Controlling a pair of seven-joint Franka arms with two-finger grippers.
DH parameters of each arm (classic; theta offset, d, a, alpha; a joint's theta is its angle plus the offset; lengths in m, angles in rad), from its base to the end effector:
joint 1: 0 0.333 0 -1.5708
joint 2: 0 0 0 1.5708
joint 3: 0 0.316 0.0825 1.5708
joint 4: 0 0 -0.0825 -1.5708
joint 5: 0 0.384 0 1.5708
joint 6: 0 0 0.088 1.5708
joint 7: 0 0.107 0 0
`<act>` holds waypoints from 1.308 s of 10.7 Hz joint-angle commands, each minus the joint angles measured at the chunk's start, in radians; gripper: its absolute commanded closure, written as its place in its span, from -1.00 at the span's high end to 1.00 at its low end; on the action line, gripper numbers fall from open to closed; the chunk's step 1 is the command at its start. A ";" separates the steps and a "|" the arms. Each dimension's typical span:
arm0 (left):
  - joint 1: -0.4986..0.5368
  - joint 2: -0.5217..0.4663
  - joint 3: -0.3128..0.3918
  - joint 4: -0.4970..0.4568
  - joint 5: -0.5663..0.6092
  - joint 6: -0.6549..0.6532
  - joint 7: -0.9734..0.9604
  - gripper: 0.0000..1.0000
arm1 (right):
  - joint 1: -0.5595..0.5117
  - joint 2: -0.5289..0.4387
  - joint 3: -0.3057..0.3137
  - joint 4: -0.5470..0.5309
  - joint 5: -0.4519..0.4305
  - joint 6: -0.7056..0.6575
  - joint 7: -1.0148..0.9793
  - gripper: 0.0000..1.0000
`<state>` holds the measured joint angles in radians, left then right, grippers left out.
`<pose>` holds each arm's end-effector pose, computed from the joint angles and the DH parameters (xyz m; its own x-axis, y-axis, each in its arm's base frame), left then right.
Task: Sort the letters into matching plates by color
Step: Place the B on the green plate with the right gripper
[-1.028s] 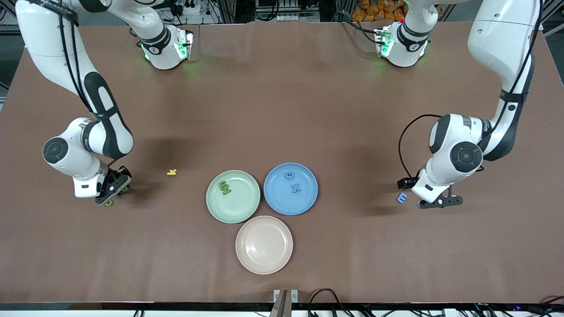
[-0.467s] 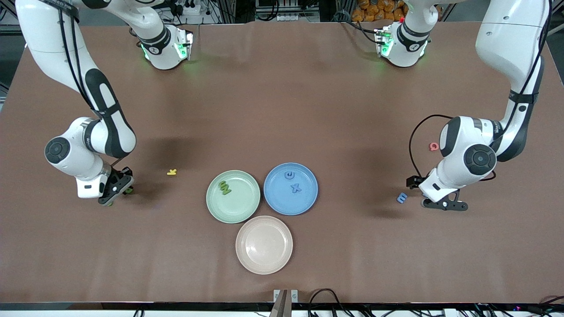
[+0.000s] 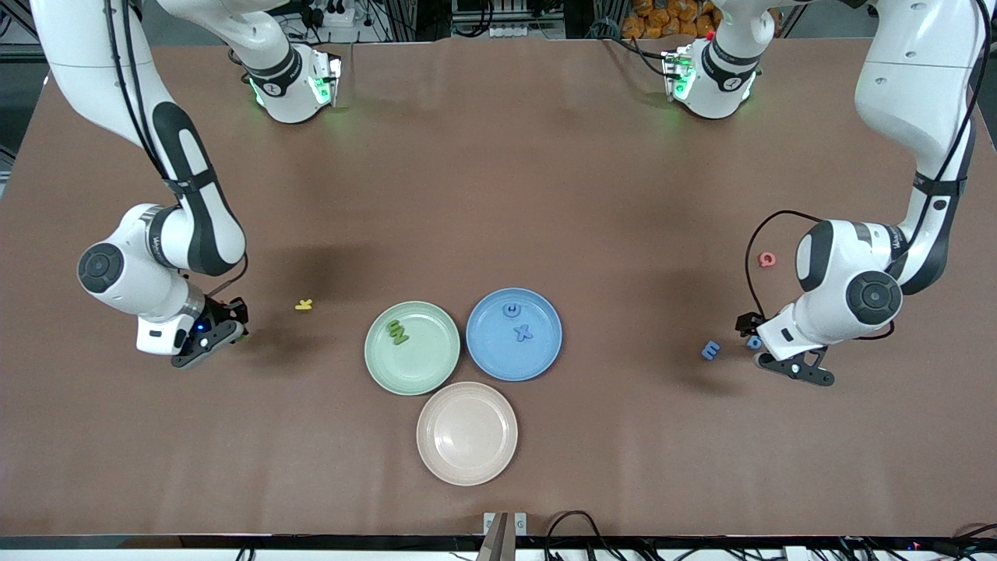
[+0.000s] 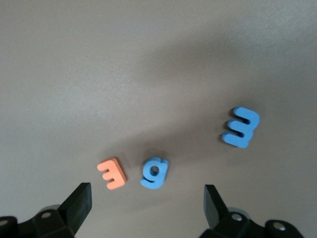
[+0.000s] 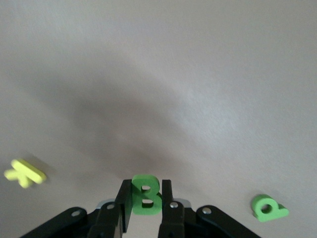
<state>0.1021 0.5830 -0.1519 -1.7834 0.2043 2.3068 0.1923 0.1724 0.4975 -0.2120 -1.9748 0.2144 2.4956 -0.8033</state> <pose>0.6525 -0.0211 0.2266 0.9344 -0.3507 -0.0632 -0.3539 -0.9340 -0.0495 0.6174 -0.0213 0.2229 0.8118 0.5816 0.0516 0.5823 -0.8130 0.0033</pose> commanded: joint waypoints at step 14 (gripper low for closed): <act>0.021 0.046 -0.012 -0.086 -0.097 0.166 0.136 1.00 | 0.378 0.159 0.082 0.344 0.002 -0.130 1.408 -0.69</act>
<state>0.1188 0.6358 -0.1630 -1.8496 0.1261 2.4503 0.2955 0.5323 0.5889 -0.1344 -1.7174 0.2156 2.3780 0.4505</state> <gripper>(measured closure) 0.000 0.722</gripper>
